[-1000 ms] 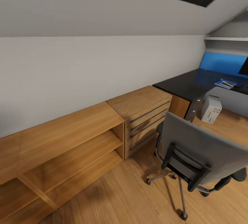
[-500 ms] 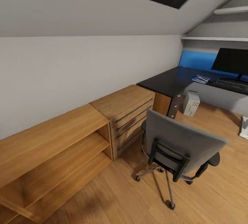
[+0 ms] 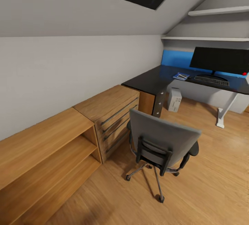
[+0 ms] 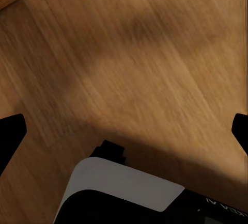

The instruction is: In the bedroom, organize the workspace by keeping the computer under the desk, ensuring the monitor is on the desk, placing the keyboard on the desk next to the monitor, placing the mouse on the desk next to the keyboard, moving the folder from the swivel chair onto the desk next to the mouse, stacking the notebook on top of the folder with the pen on top of the notebook, and positioning the swivel chair next to the desk.

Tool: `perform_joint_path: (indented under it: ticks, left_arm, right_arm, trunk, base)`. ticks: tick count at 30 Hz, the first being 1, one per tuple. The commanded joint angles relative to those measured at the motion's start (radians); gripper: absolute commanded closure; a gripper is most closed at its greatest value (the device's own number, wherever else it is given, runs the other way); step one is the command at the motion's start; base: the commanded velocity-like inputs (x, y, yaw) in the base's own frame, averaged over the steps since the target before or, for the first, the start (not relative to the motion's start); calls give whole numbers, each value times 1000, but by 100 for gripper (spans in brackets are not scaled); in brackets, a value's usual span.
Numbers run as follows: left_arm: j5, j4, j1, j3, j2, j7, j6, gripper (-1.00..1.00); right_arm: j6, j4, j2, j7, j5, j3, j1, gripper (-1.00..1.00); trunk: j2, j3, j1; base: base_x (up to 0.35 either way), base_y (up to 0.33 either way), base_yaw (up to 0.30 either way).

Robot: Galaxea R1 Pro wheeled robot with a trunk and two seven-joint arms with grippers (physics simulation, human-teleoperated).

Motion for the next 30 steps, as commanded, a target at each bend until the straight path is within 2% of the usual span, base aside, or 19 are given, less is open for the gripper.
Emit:
perform_joint_path:
  ticks: [1,30]
  left_arm:
    - [8,-1,-1,-9,1,7,-4,-100]
    - [8,-1,-1,-10,0,7,-3,-100]
  right_arm:
    - [1,-2,0,-9,0,8,0,-100]
    - [1,-2,-1,-9,0,8,0,-100]
  trunk:
    - [0,-1,0]
    - [0,-1,0]
  base:
    - [0,0,-293]
    - [0,0,-293]
